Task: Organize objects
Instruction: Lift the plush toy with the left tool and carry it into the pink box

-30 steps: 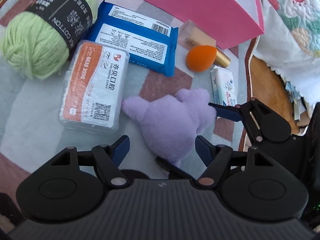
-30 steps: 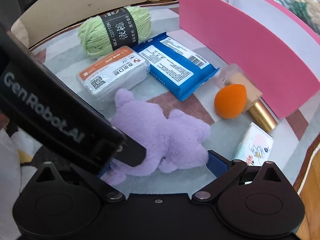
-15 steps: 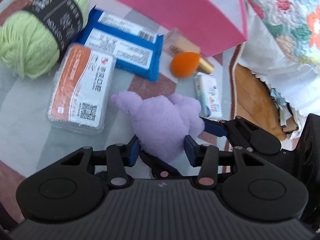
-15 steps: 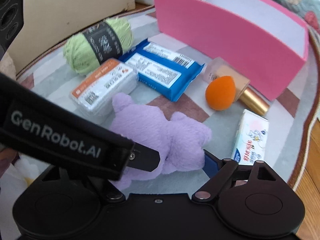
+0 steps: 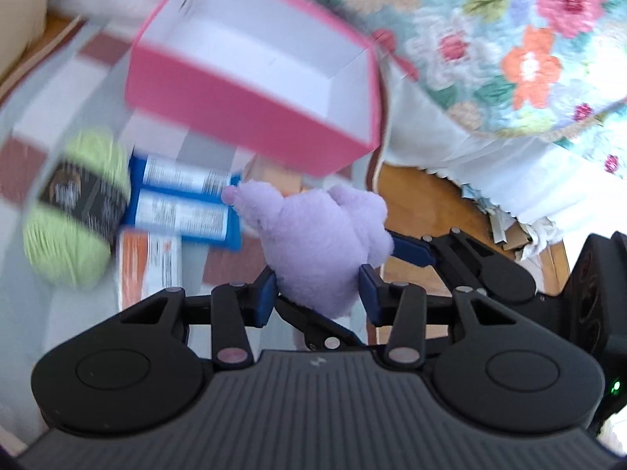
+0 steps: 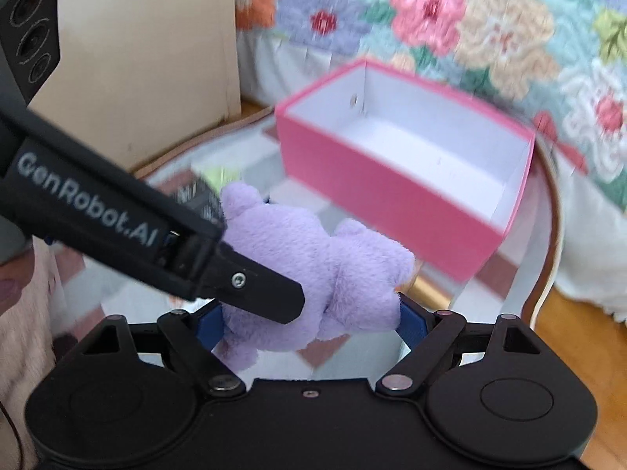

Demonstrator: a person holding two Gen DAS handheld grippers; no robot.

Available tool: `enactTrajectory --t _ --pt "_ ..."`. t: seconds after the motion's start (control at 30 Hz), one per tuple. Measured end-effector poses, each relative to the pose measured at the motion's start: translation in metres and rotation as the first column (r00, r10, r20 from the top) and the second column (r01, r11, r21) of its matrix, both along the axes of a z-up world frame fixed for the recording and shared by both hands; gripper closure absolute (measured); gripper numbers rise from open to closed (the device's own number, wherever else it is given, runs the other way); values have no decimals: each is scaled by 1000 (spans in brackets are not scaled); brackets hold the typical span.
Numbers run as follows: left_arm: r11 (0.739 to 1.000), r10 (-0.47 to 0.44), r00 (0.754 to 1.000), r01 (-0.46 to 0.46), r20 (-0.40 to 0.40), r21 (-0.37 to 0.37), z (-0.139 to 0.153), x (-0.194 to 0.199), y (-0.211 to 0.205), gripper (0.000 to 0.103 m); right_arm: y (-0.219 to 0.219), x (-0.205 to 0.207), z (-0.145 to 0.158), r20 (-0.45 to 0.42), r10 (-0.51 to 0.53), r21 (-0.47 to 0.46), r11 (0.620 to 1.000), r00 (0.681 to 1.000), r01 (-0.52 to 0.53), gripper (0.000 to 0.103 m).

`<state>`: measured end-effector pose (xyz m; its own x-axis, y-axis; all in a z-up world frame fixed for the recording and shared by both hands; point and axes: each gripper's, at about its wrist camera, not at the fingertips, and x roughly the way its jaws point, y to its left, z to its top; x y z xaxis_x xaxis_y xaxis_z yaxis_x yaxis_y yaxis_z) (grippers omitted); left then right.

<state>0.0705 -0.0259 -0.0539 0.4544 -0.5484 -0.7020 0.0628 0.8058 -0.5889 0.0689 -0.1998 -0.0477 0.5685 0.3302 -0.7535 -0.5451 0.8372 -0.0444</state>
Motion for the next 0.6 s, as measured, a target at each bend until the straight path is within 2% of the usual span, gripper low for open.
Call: enactTrajectory --t 0.17,0.27,0.3,0.33,0.6 --pt "999 -47 997 47 62 3 39 30 13 60 6 24 33 64 -30 36 999 997 28 14" --pt "999 -49 994 49 95 10 57 52 16 60 3 50 49 62 -48 74 996 997 43 14" --pt "999 -50 993 49 105 13 62 60 16 60 2 60 54 84 -125 54 991 989 121 14" --pt "999 -50 992 49 113 17 66 69 15 60 0 68 57 85 -127 58 991 988 122 14" --pt "998 -65 993 63 100 23 64 143 2 60 -18 134 60 64 -134 46 990 989 131 11"
